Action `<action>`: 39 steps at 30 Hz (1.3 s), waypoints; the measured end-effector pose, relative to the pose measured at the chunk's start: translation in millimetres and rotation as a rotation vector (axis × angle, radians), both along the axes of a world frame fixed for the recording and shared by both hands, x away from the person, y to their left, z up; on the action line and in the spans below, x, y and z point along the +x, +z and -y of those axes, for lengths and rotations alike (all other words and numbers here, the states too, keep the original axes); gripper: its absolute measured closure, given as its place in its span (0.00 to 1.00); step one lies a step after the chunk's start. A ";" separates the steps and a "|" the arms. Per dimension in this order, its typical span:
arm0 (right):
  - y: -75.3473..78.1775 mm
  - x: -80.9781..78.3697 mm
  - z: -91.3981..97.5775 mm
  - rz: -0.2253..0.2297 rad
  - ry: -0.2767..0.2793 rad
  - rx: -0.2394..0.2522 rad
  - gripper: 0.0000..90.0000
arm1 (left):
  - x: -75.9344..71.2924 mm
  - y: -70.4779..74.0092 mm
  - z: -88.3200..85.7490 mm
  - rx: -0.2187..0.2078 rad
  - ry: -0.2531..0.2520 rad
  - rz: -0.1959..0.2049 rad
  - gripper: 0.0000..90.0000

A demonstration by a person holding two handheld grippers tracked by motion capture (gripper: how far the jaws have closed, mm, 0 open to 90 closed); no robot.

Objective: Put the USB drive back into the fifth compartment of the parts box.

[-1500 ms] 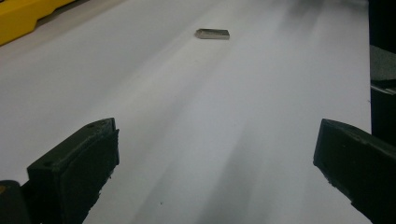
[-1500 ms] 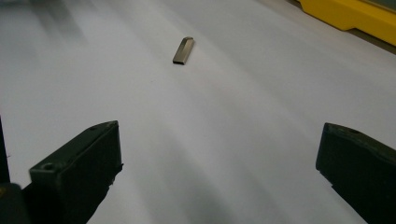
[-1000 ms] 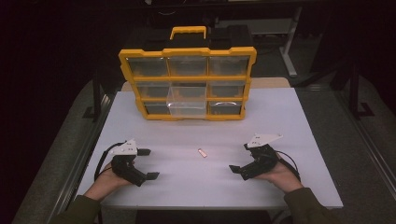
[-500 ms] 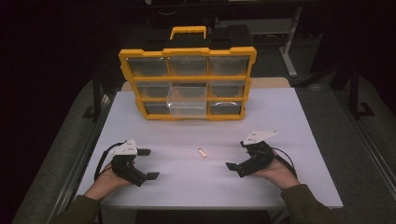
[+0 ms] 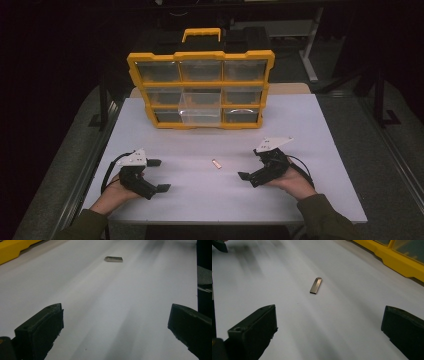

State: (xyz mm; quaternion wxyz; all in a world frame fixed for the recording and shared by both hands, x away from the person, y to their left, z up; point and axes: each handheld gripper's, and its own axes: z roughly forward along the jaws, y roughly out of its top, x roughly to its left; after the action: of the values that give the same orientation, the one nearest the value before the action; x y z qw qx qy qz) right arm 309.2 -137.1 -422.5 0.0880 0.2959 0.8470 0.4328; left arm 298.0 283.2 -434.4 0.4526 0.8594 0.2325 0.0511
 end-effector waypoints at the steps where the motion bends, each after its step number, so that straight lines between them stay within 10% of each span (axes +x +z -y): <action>1: 0.3 0.2 -0.5 -0.001 -0.001 0.001 0.00 | 0.0 0.0 0.1 0.000 -0.001 0.000 0.00; 39: 8.9 17.4 -15.2 -0.007 0.010 0.010 0.00 | -1.3 -2.7 2.6 0.009 -0.004 -0.005 0.00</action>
State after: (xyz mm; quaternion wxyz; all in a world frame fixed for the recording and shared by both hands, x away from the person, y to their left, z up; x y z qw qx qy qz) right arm 326.6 -121.9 -413.6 0.0813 0.2939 0.8464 0.4366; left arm 296.7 280.7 -437.1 0.4484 0.8619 0.2318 0.0491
